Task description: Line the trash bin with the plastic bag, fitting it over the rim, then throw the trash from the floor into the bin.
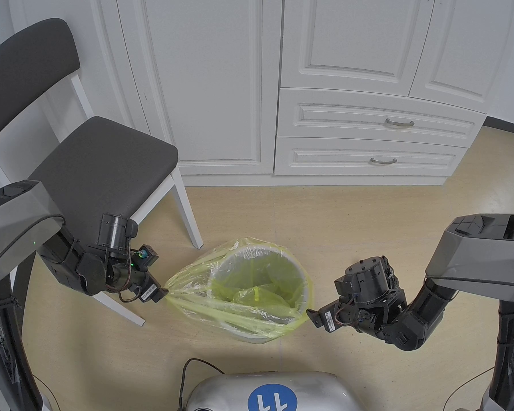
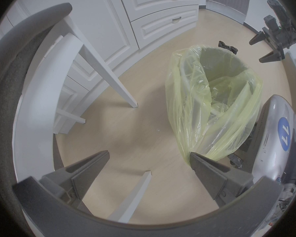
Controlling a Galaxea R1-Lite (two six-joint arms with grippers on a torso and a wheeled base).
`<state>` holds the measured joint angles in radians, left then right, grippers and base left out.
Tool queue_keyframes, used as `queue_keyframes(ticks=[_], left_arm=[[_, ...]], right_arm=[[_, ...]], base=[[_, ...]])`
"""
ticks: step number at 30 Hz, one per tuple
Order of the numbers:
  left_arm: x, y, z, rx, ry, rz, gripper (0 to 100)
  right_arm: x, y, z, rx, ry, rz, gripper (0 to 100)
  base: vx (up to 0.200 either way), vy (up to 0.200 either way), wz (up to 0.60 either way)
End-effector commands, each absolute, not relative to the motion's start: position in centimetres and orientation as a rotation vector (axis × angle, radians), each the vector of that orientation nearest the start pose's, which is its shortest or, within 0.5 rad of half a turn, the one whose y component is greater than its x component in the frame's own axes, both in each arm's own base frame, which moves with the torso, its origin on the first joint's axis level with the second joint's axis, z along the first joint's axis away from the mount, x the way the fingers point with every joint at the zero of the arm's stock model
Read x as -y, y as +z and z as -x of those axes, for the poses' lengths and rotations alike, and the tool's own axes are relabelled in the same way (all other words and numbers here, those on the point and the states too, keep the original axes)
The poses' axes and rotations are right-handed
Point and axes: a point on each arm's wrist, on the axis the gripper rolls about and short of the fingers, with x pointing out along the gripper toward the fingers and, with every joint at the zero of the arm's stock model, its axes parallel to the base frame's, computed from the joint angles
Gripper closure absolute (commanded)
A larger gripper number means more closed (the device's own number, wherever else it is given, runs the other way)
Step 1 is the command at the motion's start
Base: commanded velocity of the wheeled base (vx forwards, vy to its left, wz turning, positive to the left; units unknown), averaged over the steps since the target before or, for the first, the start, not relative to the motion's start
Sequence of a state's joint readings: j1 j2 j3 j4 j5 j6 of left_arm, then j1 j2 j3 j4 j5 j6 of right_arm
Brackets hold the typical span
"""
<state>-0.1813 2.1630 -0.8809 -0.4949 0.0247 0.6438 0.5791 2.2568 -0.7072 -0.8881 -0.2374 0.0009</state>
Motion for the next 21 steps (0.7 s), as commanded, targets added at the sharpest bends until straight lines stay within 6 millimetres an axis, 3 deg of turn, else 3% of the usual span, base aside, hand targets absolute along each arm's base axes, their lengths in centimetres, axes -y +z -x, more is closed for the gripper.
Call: queue_keyframes(ticks=[1, 12, 17, 21], left_arm=[[5.9, 2.4, -36.0, -0.733, -0.408, -0.684, 0], [9.4, -3.1, -38.4, -0.661, -0.409, -0.607, 0], [9.0, -2.7, -38.5, -0.624, -0.384, -0.578, 0], [8.3, -1.1, -37.8, -0.608, -0.376, -0.574, 0]], right_arm=[[-18.6, -0.1, -29.5, -0.607, 0.327, 0.263, 0], [-21.0, -0.9, -30.6, -0.492, 0.351, 0.142, 0], [-24.0, -0.7, -30.7, -0.465, 0.382, -0.003, 0], [-26.5, -0.9, -31.2, -0.455, 0.407, -0.032, 0]], base=[[0.0, 0.0, 0.0], [0.0, 0.0, 0.0], [0.0, 0.0, 0.0], [0.0, 0.0, 0.0]])
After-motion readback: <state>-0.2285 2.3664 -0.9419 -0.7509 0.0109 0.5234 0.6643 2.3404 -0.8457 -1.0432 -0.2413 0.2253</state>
